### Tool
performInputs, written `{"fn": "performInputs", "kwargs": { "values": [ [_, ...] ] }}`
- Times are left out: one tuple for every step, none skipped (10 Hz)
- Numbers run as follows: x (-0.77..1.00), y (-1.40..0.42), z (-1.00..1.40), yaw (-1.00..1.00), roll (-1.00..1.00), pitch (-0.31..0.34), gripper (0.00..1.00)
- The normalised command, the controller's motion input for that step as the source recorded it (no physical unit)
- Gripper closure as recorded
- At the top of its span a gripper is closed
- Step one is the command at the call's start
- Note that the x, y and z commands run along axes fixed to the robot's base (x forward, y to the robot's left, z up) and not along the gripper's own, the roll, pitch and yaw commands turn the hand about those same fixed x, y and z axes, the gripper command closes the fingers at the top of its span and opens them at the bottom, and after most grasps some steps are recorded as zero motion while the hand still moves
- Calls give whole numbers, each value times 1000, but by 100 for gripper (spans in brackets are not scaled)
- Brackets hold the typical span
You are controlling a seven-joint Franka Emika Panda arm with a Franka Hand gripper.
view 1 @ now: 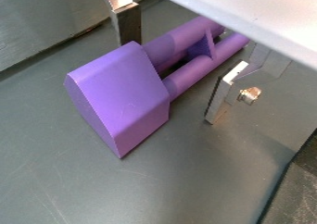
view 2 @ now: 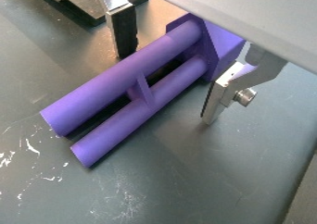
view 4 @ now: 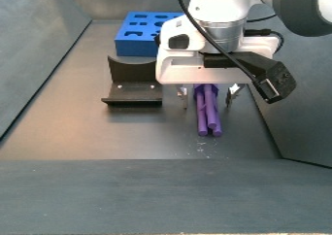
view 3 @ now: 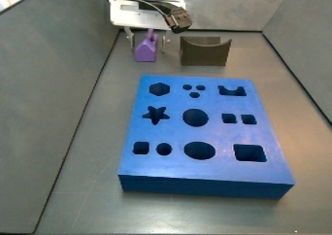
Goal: Pick up the 3 prong object. Move up. Rotate the 3 prong object. Place the 3 prong object on the fixture. Regrasp the 3 prong object. Move to above the board. Insert the 3 prong object.
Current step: Rotate the 3 prong object.
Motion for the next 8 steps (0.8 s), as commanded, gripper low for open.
{"fn": "performInputs", "kwargs": {
  "values": [
    [26,-3,-173,9,199,-22,0],
    [26,-3,-173,9,199,-22,0],
    [26,-3,-173,9,199,-22,0],
    [26,-3,-173,9,199,-22,0],
    [26,-3,-173,9,199,-22,0],
    [26,-3,-173,9,199,-22,0],
    [26,-3,-173,9,199,-22,0],
    [0,0,0,0,0,0,100]
  ]
}}
